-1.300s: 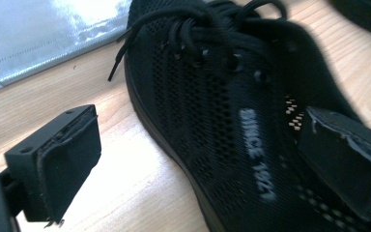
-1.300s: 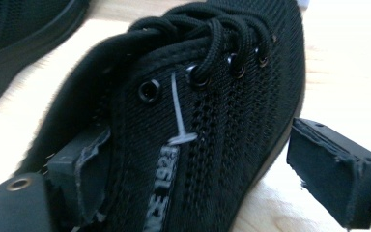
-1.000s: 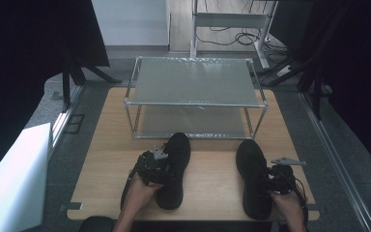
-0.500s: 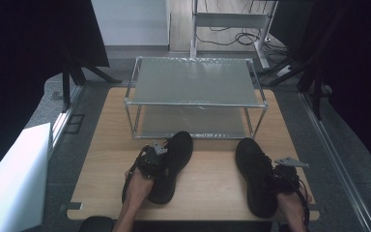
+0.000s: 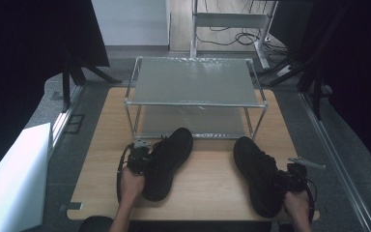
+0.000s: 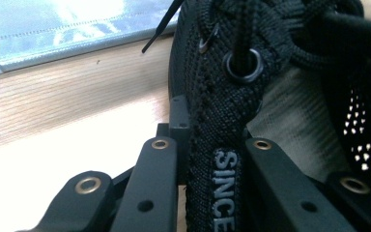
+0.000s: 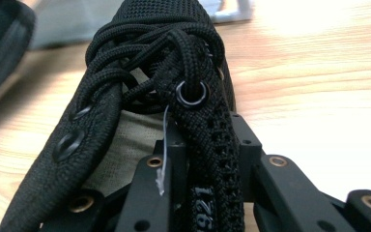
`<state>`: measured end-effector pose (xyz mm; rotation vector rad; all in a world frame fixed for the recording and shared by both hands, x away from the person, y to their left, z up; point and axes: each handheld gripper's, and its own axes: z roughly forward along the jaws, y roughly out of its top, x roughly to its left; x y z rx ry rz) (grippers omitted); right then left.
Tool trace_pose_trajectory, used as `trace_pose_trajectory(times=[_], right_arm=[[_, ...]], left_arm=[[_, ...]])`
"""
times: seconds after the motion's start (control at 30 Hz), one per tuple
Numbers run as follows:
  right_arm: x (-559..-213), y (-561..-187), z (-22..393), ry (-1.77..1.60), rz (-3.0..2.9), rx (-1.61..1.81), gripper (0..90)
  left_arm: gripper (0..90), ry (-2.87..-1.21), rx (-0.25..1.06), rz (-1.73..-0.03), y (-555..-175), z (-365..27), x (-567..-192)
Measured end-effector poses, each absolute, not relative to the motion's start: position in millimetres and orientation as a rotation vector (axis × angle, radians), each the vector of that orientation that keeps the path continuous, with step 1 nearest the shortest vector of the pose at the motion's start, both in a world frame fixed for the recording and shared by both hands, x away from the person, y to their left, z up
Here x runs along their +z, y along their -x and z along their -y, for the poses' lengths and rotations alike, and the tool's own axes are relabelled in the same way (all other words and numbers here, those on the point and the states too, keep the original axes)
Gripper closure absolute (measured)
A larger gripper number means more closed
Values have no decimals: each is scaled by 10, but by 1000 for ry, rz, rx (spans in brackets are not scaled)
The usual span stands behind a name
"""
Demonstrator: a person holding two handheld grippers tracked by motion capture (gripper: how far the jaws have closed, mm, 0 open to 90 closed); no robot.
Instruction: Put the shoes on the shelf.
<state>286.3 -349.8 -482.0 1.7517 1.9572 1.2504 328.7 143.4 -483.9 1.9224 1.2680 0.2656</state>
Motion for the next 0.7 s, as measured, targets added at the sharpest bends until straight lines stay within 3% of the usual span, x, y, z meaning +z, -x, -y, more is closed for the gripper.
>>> trace_pose_trajectory(times=[0.33, 0.7], right_arm=[[-4730, -2889, 3437, -1795, -1903, 1560, 753], [-4603, -2954, 3249, -1773, -1863, 1753, 753]], left_arm=[[808, -1819, 165, -1245, -3212, -1470, -4761], [807, -1736, 160, -1198, -3094, -1424, -4510]])
